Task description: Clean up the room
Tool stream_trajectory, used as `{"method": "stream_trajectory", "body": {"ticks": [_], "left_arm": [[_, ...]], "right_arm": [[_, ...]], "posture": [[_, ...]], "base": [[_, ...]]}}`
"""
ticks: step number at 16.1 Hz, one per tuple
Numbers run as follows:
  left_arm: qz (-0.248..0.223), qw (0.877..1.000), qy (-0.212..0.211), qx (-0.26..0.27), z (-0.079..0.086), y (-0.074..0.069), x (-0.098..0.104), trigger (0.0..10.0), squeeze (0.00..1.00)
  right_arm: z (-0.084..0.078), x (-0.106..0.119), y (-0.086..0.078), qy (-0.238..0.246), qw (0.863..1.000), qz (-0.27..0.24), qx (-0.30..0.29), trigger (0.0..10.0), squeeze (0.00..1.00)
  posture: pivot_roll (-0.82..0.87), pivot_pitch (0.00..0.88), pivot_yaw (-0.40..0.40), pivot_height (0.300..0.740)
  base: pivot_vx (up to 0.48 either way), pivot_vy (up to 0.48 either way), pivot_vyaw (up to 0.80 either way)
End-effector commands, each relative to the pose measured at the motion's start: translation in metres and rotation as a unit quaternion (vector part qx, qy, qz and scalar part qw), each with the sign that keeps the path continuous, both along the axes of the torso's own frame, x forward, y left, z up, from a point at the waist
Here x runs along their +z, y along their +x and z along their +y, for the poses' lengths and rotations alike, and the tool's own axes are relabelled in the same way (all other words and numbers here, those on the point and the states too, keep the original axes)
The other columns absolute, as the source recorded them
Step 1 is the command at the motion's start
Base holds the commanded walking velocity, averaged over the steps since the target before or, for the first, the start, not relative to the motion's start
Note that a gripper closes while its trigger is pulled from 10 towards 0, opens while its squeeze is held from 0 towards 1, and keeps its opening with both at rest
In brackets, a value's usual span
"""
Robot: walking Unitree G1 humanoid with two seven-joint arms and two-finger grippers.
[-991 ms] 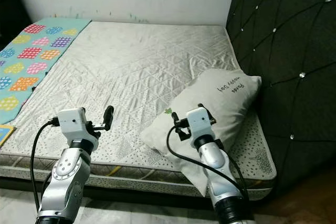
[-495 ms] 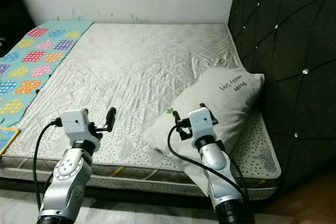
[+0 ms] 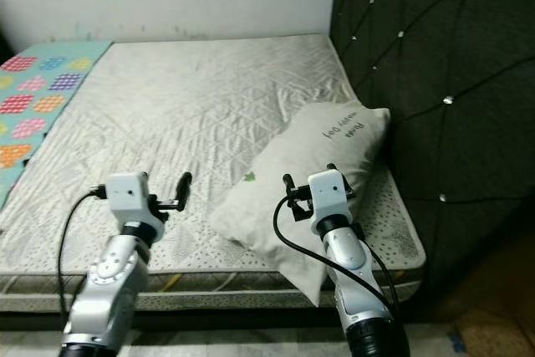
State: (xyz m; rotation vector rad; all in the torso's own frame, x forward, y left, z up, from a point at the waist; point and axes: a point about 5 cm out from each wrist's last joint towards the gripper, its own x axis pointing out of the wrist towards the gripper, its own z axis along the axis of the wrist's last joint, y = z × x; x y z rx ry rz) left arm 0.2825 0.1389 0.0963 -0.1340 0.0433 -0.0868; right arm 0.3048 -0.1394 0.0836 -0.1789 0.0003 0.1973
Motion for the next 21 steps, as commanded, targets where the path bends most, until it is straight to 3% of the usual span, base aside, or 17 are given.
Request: {"method": "stream_trajectory", "body": {"ticks": [1,4,9,12,21], "left_arm": [[0.006,1.0,0.001,-0.007,0.002,-0.002,0.001,10.0,0.0],[0.011,0.999,0.018,-0.03,0.003,-0.001,-0.003,10.0,0.0],[0.008,1.0,-0.008,-0.029,-0.009,-0.008,-0.008,10.0,0.0],[0.002,1.0,-0.011,-0.015,-0.004,-0.007,-0.006,10.0,0.0],[-0.005,0.999,-0.034,-0.024,-0.006,-0.004,-0.001,10.0,0.0]], "right_arm": [[0.005,0.007,0.003,0.002,1.0,-0.011,0.008,10.0,0.0],[0.001,0.007,0.0,0.007,1.0,-0.013,-0.003,10.0,0.0],[-0.003,0.003,-0.003,0.014,1.0,0.0,-0.017,10.0,0.0],[-0.003,0.005,-0.001,0.019,1.0,-0.004,-0.017,10.0,0.0],[-0.003,0.003,-0.005,0.015,1.0,-0.002,-0.023,10.0,0.0]], "posture": [[-0.21,0.0,0.081,0.74],[-0.23,0.0,0.099,0.74],[-0.23,0.0,0.102,0.74],[-0.22,0.0,0.1,0.74],[-0.23,0.0,0.117,0.74]], "base": [[0.0,0.0,0.0],[0.0,0.0,0.0],[0.0,0.0,-0.16],[0.0,0.0,-0.71],[0.0,0.0,0.0]]}}
